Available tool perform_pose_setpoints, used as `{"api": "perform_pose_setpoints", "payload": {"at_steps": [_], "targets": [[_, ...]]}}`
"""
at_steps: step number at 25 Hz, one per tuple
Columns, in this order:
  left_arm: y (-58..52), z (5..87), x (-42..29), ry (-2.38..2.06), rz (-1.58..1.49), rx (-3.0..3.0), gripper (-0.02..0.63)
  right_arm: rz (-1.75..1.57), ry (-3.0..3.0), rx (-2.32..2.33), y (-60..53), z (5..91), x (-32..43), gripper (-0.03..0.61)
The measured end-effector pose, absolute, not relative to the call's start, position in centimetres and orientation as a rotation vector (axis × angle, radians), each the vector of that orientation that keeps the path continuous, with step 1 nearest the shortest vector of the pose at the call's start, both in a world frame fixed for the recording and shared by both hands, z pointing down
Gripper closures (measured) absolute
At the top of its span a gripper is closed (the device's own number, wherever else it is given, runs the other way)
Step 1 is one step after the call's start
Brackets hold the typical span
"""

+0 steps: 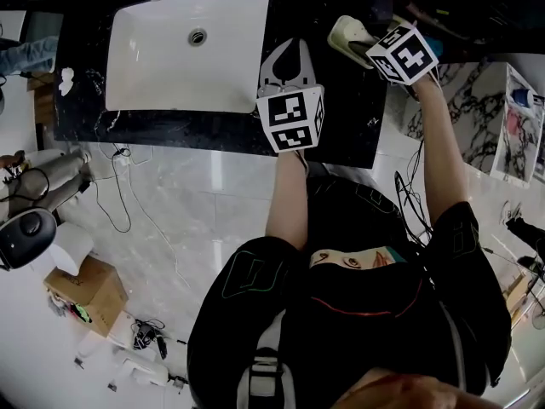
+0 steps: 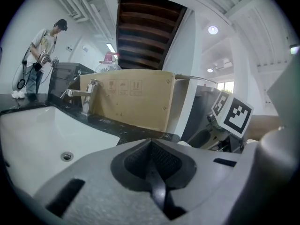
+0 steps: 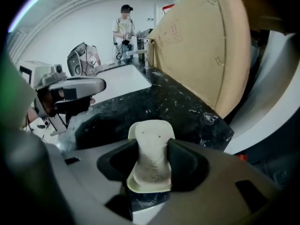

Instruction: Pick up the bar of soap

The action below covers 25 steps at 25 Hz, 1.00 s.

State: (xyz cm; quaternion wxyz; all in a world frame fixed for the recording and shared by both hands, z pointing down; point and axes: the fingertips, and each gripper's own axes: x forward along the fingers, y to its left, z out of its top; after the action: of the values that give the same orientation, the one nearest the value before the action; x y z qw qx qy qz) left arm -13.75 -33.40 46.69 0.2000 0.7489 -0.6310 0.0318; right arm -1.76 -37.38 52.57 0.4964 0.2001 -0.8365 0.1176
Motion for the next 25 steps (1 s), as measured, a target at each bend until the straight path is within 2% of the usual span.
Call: {"api": "perform_pose_setpoints", "payload": {"at_steps": [12,25], "targets": [[-31.3,44.0,-12.1,-1.905,0.055,2.037,0.606,0.405,-2.398,0.759,-37.7,44.8,0.5,0.376],[-28.8,38.0,-7.7,-2.06,0.003,2.087,0.606,0.279,-2.677,0.9,-35.5,35.3,5.4,0.376]]}}
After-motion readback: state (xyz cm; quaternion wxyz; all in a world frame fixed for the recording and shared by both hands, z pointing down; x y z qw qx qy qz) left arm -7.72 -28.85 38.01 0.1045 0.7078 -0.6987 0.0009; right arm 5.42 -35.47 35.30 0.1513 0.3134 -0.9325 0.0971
